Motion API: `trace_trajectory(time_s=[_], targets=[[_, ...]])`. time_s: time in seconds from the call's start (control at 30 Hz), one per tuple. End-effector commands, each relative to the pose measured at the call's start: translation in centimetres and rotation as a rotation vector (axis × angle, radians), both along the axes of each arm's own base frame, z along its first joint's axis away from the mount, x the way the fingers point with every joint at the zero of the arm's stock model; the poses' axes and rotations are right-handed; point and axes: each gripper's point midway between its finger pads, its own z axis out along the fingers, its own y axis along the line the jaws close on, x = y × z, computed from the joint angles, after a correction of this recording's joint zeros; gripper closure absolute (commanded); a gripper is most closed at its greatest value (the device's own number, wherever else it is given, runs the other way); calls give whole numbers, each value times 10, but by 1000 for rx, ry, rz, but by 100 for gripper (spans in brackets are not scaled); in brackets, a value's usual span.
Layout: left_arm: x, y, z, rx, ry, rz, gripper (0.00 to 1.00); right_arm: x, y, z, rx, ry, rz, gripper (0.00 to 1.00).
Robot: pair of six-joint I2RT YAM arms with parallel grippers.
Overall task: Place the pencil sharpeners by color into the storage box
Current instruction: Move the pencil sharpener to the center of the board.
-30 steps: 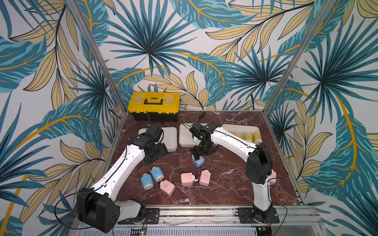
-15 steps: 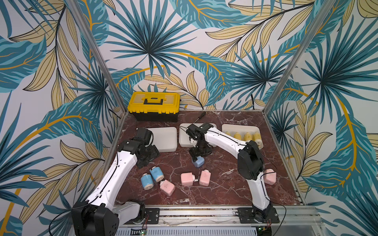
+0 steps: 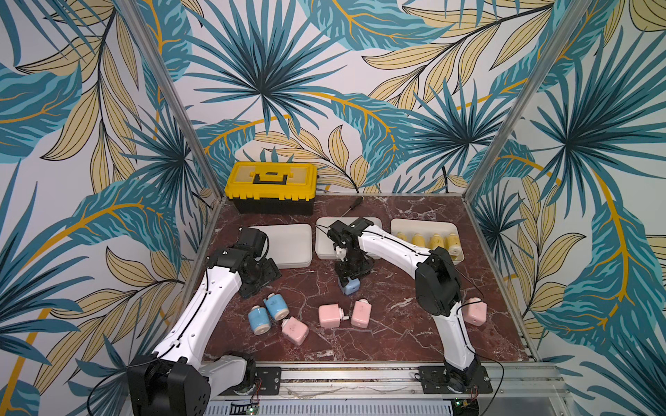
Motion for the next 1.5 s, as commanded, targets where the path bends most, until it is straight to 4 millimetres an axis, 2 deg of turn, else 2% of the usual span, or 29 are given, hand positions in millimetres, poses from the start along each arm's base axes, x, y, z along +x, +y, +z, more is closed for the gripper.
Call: trace_trajectory(time_s=[0.0, 0.27, 0.6, 0.8, 0.97, 1.1, 1.2, 1.3, 1.47], targets=[[1, 2, 3, -1, -26, -5, 17, -9, 6, -17, -13, 63, -38, 50], [4, -2, 2, -20, -31, -18, 17, 9, 11, -13, -55, 25, -139, 52], [9, -6, 3, -38, -35, -36, 17, 31, 28, -7, -33, -19, -219, 51], [9, -8, 1, -44, -30, -39, 16, 35, 31, -12, -42, -13, -240, 39], [12, -14, -2, -75, -18, -47, 16, 38, 34, 5, 5, -53, -239, 29], [18, -27, -5, -122, -7, -65, 16, 43, 38, 34, 74, -113, -229, 25], [25, -46, -4, -122, 2, -103, 15, 44, 28, 58, 74, -167, -240, 23], [33, -75, 0, -111, 9, -164, 14, 48, 5, 80, 66, -238, -286, 22], [46, -125, 1, -88, 22, -264, 12, 47, -61, 110, 95, -336, -436, 21]])
